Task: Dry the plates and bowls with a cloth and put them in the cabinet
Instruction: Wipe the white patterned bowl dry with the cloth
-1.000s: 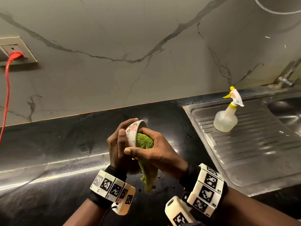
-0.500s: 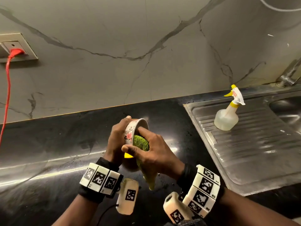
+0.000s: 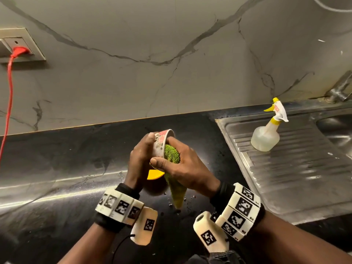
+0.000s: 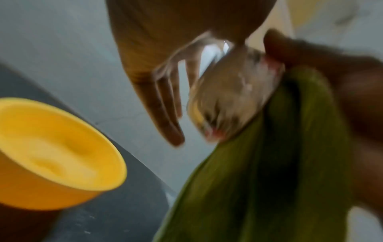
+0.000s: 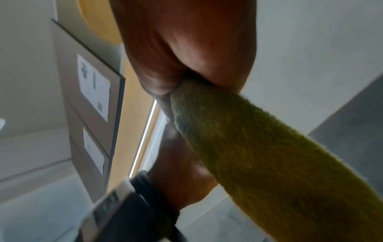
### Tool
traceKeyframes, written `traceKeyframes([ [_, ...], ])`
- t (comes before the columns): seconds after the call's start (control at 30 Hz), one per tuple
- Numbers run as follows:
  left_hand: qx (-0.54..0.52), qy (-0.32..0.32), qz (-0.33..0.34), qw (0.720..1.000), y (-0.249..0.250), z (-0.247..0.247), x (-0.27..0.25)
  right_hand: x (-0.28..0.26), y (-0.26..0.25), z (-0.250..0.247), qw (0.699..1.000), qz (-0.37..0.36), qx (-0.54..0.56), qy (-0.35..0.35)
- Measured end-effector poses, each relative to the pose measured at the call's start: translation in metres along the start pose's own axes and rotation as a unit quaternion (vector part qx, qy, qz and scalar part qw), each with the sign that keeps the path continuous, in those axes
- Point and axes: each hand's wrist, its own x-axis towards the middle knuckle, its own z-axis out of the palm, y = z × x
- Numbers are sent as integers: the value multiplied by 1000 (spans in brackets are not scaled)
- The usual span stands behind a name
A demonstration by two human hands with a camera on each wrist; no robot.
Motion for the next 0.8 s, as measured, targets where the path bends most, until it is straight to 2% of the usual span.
traceKeyframes([
  [0.07, -85, -52, -149, 984, 13, -2, 1, -3, -1, 0, 996, -39, -74, -16],
  [0.1, -112, -64, -182, 975, 17, -1, 1, -5, -1, 2, 993, -56, -98, -26],
  [0.17, -147, -52, -188, 970, 23, 2, 0, -6, -1, 9, 993, -57, -98, -33],
  [0.27, -158, -2, -95, 983, 19, 6, 1, -2, -5, 8, 999, 7, -22, -39],
  [0.37, -49, 47, 70, 995, 5, 5, -1, 0, -10, 4, 990, 51, 116, -62],
  [0.43, -4, 70, 170, 983, -1, 6, -4, 1, -14, 3, 973, 69, 206, -71],
  [0.53, 14, 83, 261, 962, -11, 6, -5, 3, -15, 0, 957, 84, 265, -83],
  [0.6, 33, 75, 276, 958, -14, 6, -6, 3, -13, -3, 960, 73, 257, -88],
  [0.67, 29, 42, 260, 964, -11, 5, -6, 3, -11, -6, 983, 36, 164, -68],
  [0.73, 20, 16, 221, 975, -4, 2, -3, 3, -12, -10, 997, -1, 47, -55],
  [0.8, 21, 9, 152, 988, 9, -1, 4, 3, -12, -12, 997, -29, -46, -56],
])
